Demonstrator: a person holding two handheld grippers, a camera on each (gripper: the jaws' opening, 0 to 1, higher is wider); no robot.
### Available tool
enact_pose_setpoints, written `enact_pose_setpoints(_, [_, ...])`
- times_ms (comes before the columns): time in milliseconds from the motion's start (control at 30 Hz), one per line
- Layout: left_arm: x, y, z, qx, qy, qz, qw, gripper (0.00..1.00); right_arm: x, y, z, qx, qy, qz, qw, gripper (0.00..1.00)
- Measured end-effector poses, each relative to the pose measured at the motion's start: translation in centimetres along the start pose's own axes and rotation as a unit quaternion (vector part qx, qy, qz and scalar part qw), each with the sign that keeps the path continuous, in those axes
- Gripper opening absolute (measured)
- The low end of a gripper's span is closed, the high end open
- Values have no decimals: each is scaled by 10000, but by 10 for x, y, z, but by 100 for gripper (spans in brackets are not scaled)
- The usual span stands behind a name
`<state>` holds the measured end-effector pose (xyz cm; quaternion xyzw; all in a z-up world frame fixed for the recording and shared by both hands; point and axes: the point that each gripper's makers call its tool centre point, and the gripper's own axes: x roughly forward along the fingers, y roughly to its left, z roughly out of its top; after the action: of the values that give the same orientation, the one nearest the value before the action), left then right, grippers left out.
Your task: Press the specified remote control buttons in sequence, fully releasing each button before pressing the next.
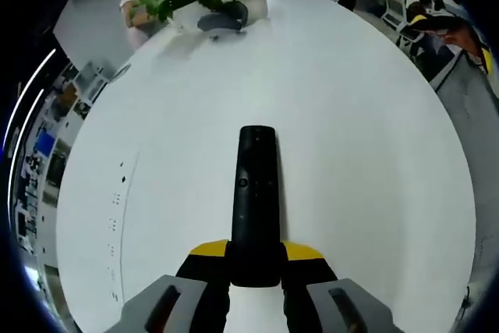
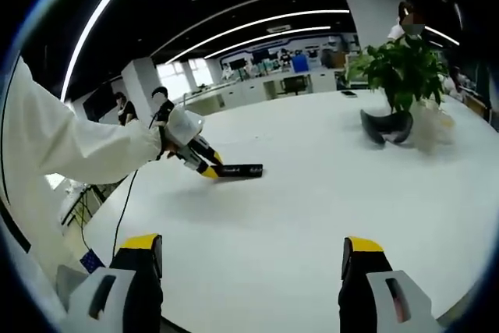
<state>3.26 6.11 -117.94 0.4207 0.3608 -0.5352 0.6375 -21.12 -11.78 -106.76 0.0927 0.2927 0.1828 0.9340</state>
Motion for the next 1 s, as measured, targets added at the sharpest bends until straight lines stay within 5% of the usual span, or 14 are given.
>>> enact_pose_setpoints(167, [9, -5, -7, -14, 143, -79, 9999, 24, 1, 0, -3, -11, 77, 0, 10000, 93])
enact_pose_setpoints(400, [9, -7, -8, -148, -68, -168, 9997, 24, 2, 1, -5, -21, 107, -4, 9999, 95])
enact_pose_setpoints(500, [6, 7, -9, -360, -119, 357, 9986, 34, 3, 3, -4, -39, 95, 22, 9999, 95])
enact_pose_setpoints(633, [3, 8, -13, -831, -271, 602, 9944, 42, 4, 6, -2, -79, 42, 37, 10000, 95])
enact_pose_setpoints(867, [-7, 5, -26, -1972, -701, 1119, 9714, 62, 4, 9, 2, -205, -24, 61, 9998, 96])
enact_pose_setpoints(1000, [-12, -16, -34, -2542, -847, 1025, 9580, 78, 4, 12, 0, -266, -10, 103, 9996, 97])
